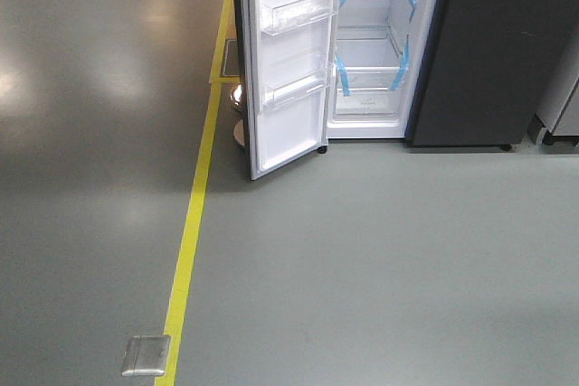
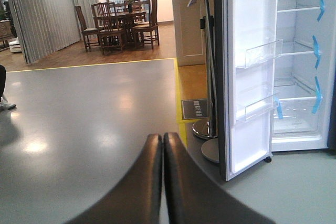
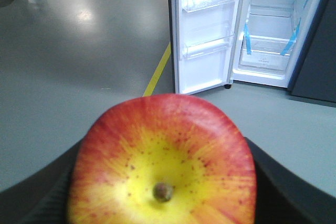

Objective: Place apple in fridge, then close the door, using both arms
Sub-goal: 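Approach the refrigerator shelves, carrying the apple in the right gripper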

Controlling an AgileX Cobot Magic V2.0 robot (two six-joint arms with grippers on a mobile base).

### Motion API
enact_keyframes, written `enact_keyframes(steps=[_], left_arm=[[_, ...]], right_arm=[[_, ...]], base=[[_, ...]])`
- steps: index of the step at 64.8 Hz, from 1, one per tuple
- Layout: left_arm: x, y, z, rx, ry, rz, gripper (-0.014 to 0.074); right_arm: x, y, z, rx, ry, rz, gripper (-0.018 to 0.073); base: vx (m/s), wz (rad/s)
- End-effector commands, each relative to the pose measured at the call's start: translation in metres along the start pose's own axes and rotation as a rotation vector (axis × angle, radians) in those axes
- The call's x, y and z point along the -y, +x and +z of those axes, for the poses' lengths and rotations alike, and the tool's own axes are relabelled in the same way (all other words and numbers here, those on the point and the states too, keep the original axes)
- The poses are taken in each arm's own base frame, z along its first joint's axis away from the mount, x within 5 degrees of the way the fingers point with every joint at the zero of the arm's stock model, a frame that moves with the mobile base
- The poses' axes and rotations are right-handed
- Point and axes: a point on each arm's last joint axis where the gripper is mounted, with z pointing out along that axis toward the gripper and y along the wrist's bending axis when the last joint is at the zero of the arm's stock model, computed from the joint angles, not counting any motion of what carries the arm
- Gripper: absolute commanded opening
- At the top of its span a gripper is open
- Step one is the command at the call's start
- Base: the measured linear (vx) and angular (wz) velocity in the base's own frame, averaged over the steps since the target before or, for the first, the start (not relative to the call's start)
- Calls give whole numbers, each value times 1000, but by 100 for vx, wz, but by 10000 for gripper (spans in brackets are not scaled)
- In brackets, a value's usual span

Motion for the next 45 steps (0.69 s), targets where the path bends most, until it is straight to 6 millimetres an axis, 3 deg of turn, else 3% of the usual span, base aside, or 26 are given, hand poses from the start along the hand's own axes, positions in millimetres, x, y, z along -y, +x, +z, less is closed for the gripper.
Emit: enact_keyframes(steps=[1, 45], left_arm=[[1, 2, 0, 59, 11, -15, -6], [1, 2, 0, 59, 11, -15, -6]], right_arm=[[-1, -13, -8, 112, 9, -1, 43], [-1, -13, -8, 112, 9, -1, 43]], base=[[10, -1], [10, 1]])
